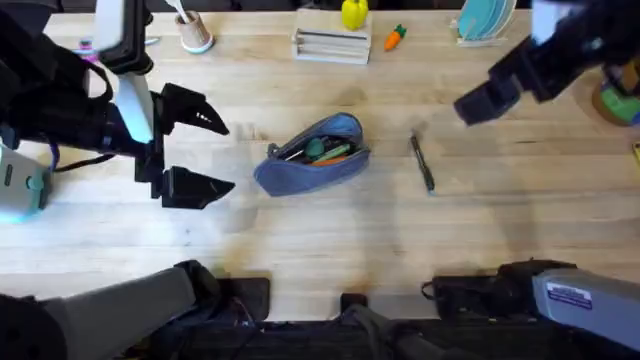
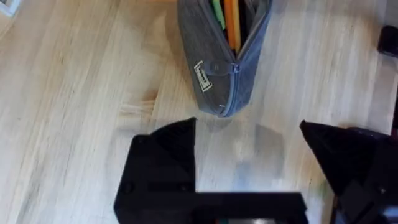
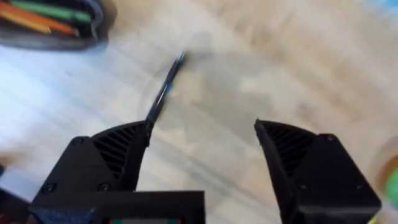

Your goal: Unzip the bag, pick up the pens from the table one at a time and place them inside, then zip the bag closed.

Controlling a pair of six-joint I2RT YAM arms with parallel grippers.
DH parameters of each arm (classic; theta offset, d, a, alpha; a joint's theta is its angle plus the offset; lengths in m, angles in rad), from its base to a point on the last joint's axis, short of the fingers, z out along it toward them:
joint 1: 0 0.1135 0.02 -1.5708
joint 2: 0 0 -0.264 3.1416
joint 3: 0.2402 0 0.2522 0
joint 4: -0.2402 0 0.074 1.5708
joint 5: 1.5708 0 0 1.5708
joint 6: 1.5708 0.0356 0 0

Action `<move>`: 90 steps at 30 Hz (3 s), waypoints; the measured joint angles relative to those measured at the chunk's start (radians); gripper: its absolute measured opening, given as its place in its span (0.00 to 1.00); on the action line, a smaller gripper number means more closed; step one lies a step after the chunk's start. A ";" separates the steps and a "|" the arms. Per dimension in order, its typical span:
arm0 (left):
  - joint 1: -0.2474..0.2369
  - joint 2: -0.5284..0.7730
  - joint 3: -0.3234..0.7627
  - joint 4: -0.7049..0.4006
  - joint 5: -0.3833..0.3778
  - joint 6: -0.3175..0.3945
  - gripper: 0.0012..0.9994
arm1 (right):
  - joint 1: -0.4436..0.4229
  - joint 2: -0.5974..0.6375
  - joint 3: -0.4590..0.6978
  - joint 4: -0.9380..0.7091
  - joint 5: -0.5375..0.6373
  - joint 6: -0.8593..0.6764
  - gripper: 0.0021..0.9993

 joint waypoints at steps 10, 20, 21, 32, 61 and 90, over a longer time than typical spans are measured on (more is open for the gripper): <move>0.000 0.000 0.000 0.005 0.000 0.000 0.99 | 0.027 0.009 -0.337 0.233 -0.031 0.243 0.99; 0.000 0.000 0.000 0.007 0.000 0.000 0.99 | 0.047 0.030 -0.506 0.460 -0.126 0.418 0.99; 0.000 0.000 0.000 0.007 0.000 0.000 0.99 | 0.047 0.035 -0.506 0.460 -0.133 0.423 0.99; 0.000 0.000 0.000 0.007 0.000 0.000 0.99 | 0.082 0.076 -0.511 0.475 -0.042 0.440 0.99; 0.000 0.000 0.000 0.007 0.000 0.000 0.99 | 0.173 0.256 -0.461 0.589 0.123 0.507 0.36; 0.000 0.000 0.000 0.006 0.000 -0.001 0.99 | 0.297 0.114 -0.095 0.578 -0.518 -0.026 0.04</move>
